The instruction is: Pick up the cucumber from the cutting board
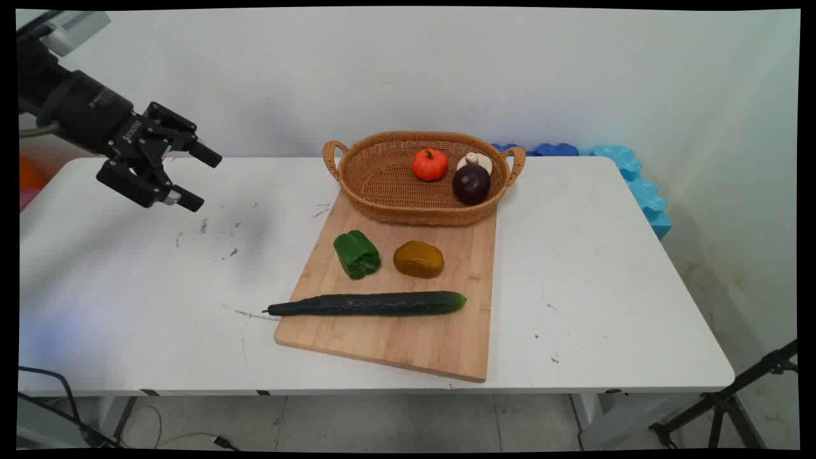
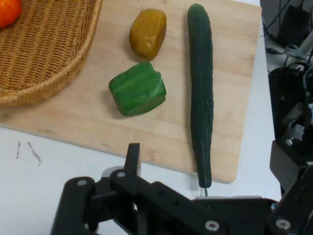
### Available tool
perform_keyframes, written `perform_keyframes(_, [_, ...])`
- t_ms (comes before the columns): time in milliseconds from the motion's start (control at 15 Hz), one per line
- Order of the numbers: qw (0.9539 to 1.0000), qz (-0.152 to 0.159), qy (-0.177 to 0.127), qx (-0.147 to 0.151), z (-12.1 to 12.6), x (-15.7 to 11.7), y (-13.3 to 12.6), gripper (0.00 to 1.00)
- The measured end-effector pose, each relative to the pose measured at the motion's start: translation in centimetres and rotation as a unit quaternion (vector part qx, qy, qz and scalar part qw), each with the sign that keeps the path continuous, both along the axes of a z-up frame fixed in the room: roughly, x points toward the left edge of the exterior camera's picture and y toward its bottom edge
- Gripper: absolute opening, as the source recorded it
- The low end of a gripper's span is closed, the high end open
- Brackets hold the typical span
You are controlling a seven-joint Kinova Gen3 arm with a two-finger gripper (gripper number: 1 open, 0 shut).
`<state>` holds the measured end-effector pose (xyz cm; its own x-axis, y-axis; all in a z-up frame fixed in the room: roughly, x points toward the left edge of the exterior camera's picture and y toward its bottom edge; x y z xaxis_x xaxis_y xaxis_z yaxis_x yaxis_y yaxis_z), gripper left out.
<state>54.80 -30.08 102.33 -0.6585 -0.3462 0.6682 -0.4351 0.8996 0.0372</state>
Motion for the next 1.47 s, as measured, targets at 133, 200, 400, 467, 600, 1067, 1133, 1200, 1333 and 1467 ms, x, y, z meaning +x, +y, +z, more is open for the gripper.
perform_keyframes(133, [1.0, 0.004, -0.002, 0.001, -0.1, 0.0, -0.2, 1.0])
perform_keyframes(200, [1.0, 0.006, -0.004, 0.002, -0.2, -0.1, -0.4, 1.0])
perform_keyframes(400, [0.9999, 0.01, -0.005, 0.003, 0.0, -0.7, -1.1, 1.0])
perform_keyframes(467, [0.9999, 0.011, -0.006, 0.002, 0.2, -1.0, -1.4, 1.0])
perform_keyframes(600, [0.9998, 0.018, -0.007, 0.003, 0.8, -2.2, -2.3, 1.0])
perform_keyframes(1067, [0.9992, 0.032, -0.016, 0.017, 1.5, -8.7, -4.1, 1.0])
perform_keyframes(1133, [0.9991, 0.031, -0.023, 0.015, 1.1, -9.7, -4.4, 1.0])
perform_keyframes(1200, [0.999, 0.031, -0.028, 0.015, 0.6, -10.6, -4.6, 1.0])
perform_keyframes(1333, [0.9986, 0.031, -0.04, 0.018, -0.7, -12.8, -5.1, 1.0])
perform_keyframes(1467, [0.9982, 0.031, -0.047, 0.021, -1.8, -14.3, -5.4, 1.0])
